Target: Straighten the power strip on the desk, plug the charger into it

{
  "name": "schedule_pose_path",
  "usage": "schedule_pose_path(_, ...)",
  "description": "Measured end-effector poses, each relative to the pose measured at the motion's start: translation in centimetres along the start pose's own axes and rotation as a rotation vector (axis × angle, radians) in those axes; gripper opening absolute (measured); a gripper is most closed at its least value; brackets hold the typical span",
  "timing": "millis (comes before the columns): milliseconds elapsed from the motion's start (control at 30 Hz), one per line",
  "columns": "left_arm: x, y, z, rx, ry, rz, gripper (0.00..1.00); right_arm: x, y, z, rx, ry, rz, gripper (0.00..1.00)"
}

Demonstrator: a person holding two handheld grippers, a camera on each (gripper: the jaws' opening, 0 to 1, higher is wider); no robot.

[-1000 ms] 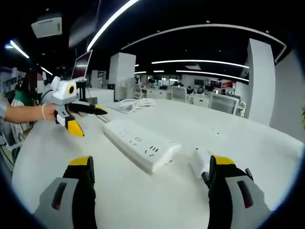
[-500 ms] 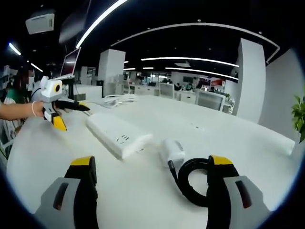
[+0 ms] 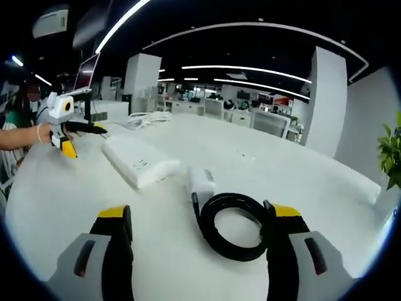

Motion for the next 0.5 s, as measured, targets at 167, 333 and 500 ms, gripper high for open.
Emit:
schedule_pose_path(167, -0.05, -0.03, 0.02, -0.006, -0.001, -0.002, 0.99, 0.27, -0.12, 0.09, 0.000, 0.004, 0.010, 0.82)
schedule_pose_path(333, -0.14, -0.34, -0.16, -0.003, -0.004, 0.005, 0.99, 0.41, -0.47, 0.09, -0.008, 0.003, 0.019, 0.77)
schedule_pose_path(500, -0.11, -0.34, -0.26, -0.002, -0.006, 0.003, 0.99, 0.80, -0.55, 0.11, -0.023, 0.027, 0.007, 0.74)
Point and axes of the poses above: the point that each gripper's makers call its tool centre point, and the gripper's own axes: z roughly forward along the fingers, y roughly to its left, x roughly out of its underside, the point moved 3 cm from there along -z, roughly backward along the fingers, and after that the axes turned 14 degrees about y, right-handed, at the moved point
